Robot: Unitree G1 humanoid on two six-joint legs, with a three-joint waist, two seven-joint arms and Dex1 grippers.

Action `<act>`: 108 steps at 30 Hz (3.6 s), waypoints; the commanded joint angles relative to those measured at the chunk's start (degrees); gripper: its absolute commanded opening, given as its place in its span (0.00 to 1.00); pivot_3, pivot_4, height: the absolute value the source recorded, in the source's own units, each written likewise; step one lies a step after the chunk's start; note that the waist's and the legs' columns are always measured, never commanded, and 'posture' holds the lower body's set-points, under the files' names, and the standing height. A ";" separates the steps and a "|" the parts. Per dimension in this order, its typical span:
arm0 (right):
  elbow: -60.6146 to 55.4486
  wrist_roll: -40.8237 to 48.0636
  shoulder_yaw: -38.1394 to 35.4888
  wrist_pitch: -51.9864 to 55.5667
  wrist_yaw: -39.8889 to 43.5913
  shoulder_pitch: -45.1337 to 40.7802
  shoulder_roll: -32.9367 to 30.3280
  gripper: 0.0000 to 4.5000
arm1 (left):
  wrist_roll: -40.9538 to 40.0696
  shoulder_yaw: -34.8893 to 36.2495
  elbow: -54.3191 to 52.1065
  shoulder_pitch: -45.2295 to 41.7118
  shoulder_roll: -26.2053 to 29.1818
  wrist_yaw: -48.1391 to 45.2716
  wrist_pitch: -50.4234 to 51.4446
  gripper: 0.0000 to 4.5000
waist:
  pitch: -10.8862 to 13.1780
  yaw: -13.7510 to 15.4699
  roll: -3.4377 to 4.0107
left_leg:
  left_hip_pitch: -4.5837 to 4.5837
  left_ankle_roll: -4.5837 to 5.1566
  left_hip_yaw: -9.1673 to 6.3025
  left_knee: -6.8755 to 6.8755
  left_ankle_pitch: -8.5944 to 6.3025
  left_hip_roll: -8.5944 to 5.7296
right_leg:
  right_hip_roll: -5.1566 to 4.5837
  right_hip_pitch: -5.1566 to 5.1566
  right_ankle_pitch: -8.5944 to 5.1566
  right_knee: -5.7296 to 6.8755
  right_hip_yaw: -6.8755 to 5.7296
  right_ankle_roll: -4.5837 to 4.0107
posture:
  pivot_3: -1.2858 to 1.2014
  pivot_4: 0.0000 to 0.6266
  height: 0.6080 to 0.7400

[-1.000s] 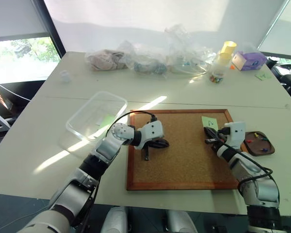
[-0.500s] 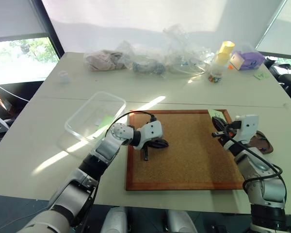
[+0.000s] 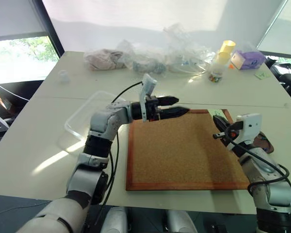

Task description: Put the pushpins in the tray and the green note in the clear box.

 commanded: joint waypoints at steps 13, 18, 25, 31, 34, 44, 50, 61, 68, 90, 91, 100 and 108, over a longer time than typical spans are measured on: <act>-16.96 -2.77 3.27 3.94 -2.80 0.15 -1.91 0.00 | -8.13 13.45 25.83 -15.38 -10.98 14.94 12.40 0.99 | 0.12 -0.03 -0.20 | -0.04 -0.08 -0.01 -0.05 0.04 -0.10 | -0.01 -0.02 -0.04 -0.09 -0.01 0.11 | 0.52 0.24 1.00; -18.88 -2.81 4.24 4.44 -3.13 0.90 -1.69 0.00 | -7.69 13.16 26.73 -15.79 -11.84 14.48 11.06 0.99 | 0.12 0.02 -0.20 | -0.04 -0.08 -0.01 -0.05 0.04 -0.11 | -0.02 -0.02 -0.04 -0.09 -0.01 0.11 | 0.52 0.24 1.00; -20.86 -3.00 5.42 5.40 -3.72 1.36 -1.27 0.00 | -7.06 12.64 27.01 -15.61 -12.37 14.53 8.60 0.41 | 0.12 0.03 -0.20 | -0.04 -0.08 -0.02 -0.05 0.04 -0.12 | -0.03 -0.02 -0.04 -0.09 0.00 0.11 | 0.52 0.24 1.00; -21.21 -2.89 5.48 5.50 -3.69 1.45 -1.20 0.00 | -6.36 12.06 27.05 -15.47 -12.21 14.31 7.41 0.00 | 0.12 0.03 -0.20 | -0.04 -0.08 -0.02 -0.05 0.04 -0.12 | -0.03 -0.02 -0.04 -0.09 -0.01 0.10 | 0.52 0.24 1.00; -21.33 -2.78 5.69 5.55 -3.71 1.32 -1.13 0.00 | -6.17 11.95 27.24 -15.37 -12.09 13.97 7.13 0.00 | 0.12 0.03 -0.20 | -0.04 -0.08 -0.02 -0.05 0.04 -0.12 | -0.03 -0.02 -0.04 -0.09 -0.01 0.10 | 0.52 0.24 1.00; -22.32 9.94 -5.19 7.00 -11.68 -1.52 7.13 0.00 | -1.30 3.70 21.75 -9.44 -10.60 10.30 5.91 0.00 | 0.11 0.08 -0.19 | -0.05 -0.14 -0.01 -0.04 0.08 -0.10 | -0.06 -0.04 -0.03 -0.05 0.01 0.10 | 0.52 0.24 1.00; -15.39 13.58 -15.36 9.32 -18.32 -0.26 6.84 0.00 | 2.16 -7.03 9.56 -2.06 -6.79 1.92 2.62 0.00 | 0.09 0.06 -0.15 | -0.06 -0.18 0.06 -0.04 0.11 0.01 | -0.18 -0.10 -0.02 0.04 0.03 0.09 | 0.52 0.24 1.00; 2.81 6.99 -19.31 16.80 -20.14 0.93 -2.05 0.00 | 5.51 -19.76 -15.13 11.80 5.49 -9.33 -6.41 0.00 | 0.06 -0.16 0.00 | -0.02 -0.16 0.15 -0.11 0.09 0.05 | -0.26 -0.11 -0.11 0.01 0.12 -0.14 | 0.52 0.24 1.00; 8.45 7.51 -20.95 17.70 -20.15 -2.10 -2.52 0.00 | 8.45 -20.75 -18.23 13.39 6.22 -7.96 -14.57 0.00 | 0.06 0.02 -0.01 | -0.02 -0.14 0.13 -0.10 0.08 0.03 | -0.22 -0.07 -0.02 -0.02 0.11 0.02 | 0.52 0.24 1.00; 11.42 8.92 -22.33 18.98 -19.32 -2.87 -1.88 0.99 | 8.56 -19.75 -17.82 12.74 5.54 -6.03 -17.28 0.00 | 0.06 -0.10 -0.01 | -0.02 -0.11 0.10 -0.09 0.06 0.03 | -0.10 -0.05 -0.02 -0.04 0.12 0.05 | 0.52 0.24 1.00; 11.42 8.95 -22.35 19.00 -19.31 -2.84 -1.89 0.99 | 8.53 -19.74 -17.85 12.73 5.61 -6.09 -17.28 0.00 | 0.06 -0.10 -0.01 | -0.02 -0.11 0.10 -0.09 0.06 0.03 | -0.10 -0.04 -0.02 -0.04 0.12 0.05 | 0.52 0.24 1.00; 8.26 12.90 -24.77 16.71 -17.94 -2.85 -0.69 0.99 | 8.13 -17.84 -20.20 13.21 6.09 -4.36 -17.76 0.00 | 0.07 -0.08 -0.01 | -0.02 -0.10 0.10 -0.09 0.06 0.03 | -0.11 -0.04 -0.02 -0.04 0.12 0.06 | 0.52 0.24 1.00; -8.11 14.63 -14.18 15.25 -6.38 -0.03 -5.42 0.99 | 14.33 -10.69 -31.09 16.05 12.34 10.03 -18.46 0.00 | 0.09 -0.52 0.04 | 0.06 -0.10 0.05 -0.12 0.06 0.12 | 0.03 -0.04 -0.01 0.02 0.15 0.06 | 0.52 0.24 1.00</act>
